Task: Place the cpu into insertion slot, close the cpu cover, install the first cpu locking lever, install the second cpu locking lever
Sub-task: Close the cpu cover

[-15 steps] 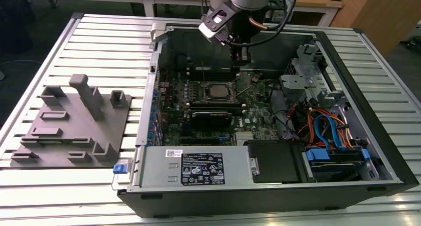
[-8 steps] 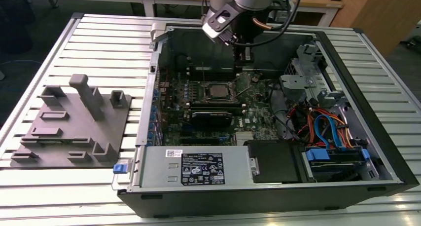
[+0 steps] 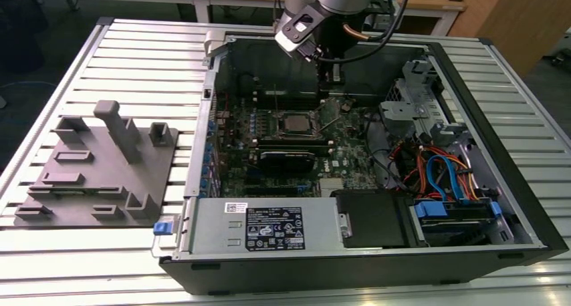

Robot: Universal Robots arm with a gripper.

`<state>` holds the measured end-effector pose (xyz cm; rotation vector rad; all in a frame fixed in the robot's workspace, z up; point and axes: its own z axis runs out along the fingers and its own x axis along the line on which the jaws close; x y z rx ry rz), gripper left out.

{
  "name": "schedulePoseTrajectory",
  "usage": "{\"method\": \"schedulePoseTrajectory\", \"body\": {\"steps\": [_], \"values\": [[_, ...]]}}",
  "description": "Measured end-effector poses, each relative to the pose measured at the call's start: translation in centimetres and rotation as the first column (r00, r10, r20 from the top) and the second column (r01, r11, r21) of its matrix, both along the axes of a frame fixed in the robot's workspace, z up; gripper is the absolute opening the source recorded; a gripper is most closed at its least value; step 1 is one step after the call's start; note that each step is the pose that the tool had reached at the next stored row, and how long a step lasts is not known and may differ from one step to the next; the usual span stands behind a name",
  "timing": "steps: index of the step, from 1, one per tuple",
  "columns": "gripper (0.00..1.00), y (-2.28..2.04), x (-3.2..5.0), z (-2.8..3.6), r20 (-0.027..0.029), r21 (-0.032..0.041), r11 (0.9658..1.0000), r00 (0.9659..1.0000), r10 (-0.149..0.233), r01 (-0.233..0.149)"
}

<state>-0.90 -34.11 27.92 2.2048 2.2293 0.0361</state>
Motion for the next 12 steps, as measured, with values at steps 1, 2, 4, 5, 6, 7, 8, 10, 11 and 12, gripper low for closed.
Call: {"method": "schedulePoseTrajectory", "body": {"steps": [1, 2, 4, 5, 6, 7, 8, 10, 11, 12], "values": [[0.1, 0.0, 0.0, 0.0, 0.0, -0.0001, 1.0, 1.0, 0.0, 0.0], [0.1, 0.0, 0.0, 0.0, 0.0, 0.0, 1.0, 1.0, 0.0, 0.0], [0.1, 0.0, 0.12, 0.0, 0.0, 0.0, 1.0, 1.0, 0.0, 0.0], [0.1, 0.0, 0.26, 0.0, -0.0004, 0.0, 1.0, 1.0, 0.0, 0.0], [0.1, 0.0, 0.4, 0.0, -0.0006, -0.0001, 1.0, 1.0, 0.0, 0.0], [0.1, 0.0, 0.62, -0.01, -0.001, -0.0002, 1.0, 1.0, 0.0, 0.0], [0.1, 0.0, 0.85, -0.02, -0.0012, -0.0003, 1.0, 1.0, 0.0, 0.0], [0.1, 0.0, 1.27, -0.09, -0.0013, -0.0001, 1.0, 1.0, 0.0, 0.0], [0.1, 0.0, 1.46, -0.14, -0.0013, -0.0002, 1.0, 1.0, 0.0, 0.0], [0.1, 0.0, 1.59, -0.2, -0.0013, -0.0002, 1.0, 1.0, 0.0, 0.0]]}}
